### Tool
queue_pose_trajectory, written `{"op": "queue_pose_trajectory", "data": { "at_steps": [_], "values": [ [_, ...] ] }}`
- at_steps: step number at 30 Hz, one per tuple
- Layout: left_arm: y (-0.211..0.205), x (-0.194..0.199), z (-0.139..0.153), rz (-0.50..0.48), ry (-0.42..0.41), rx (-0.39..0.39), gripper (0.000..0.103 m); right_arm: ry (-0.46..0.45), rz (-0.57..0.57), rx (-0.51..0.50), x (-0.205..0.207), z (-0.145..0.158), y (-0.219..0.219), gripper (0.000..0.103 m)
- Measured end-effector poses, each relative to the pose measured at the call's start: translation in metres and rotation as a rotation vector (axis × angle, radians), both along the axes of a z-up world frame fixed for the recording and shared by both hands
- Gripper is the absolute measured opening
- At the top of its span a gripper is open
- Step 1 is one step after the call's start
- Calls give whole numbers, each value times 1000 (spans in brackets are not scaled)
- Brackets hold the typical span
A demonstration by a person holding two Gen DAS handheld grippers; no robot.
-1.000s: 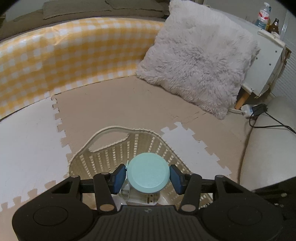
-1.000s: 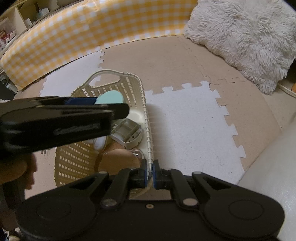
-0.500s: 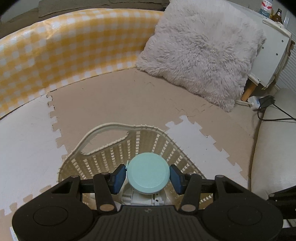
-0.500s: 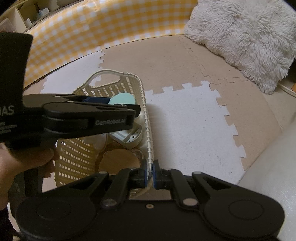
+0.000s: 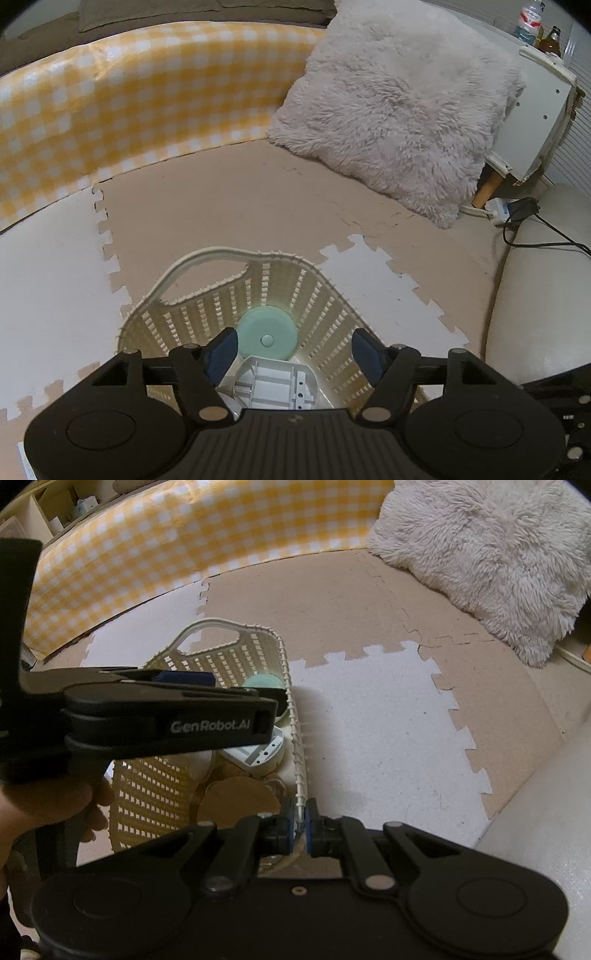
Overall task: Organize rigid objects
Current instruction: 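Carry the green disc over the basket and open the left gripper, then move the left tool back toward the white USB charger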
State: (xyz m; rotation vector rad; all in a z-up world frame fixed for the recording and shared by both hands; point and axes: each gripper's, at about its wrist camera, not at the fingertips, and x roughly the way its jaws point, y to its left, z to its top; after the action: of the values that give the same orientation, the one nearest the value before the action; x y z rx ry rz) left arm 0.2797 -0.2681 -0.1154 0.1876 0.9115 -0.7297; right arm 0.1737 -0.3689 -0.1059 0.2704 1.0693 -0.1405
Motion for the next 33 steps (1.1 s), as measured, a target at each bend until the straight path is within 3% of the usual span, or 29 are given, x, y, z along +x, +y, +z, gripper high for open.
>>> {"op": "queue_pose_trajectory", "data": {
  "at_steps": [10, 14, 19, 26, 33],
  "values": [
    [11, -14, 17, 0, 13, -14, 74, 0, 1, -2, 0, 1, -1, 6],
    [22, -19, 29, 12, 15, -26, 80, -1, -4, 3, -1, 1, -3, 6],
    [43, -28, 45, 23, 6, -38, 85, -1, -3, 3, -1, 2, -3, 6],
    [77, -46, 60, 29, -4, -50, 100, 1, -2, -5, -1, 2, -2, 6],
    [113, -60, 64, 69, -12, -45, 103, 2, -1, -8, -1, 2, -1, 6]
  ]
}}
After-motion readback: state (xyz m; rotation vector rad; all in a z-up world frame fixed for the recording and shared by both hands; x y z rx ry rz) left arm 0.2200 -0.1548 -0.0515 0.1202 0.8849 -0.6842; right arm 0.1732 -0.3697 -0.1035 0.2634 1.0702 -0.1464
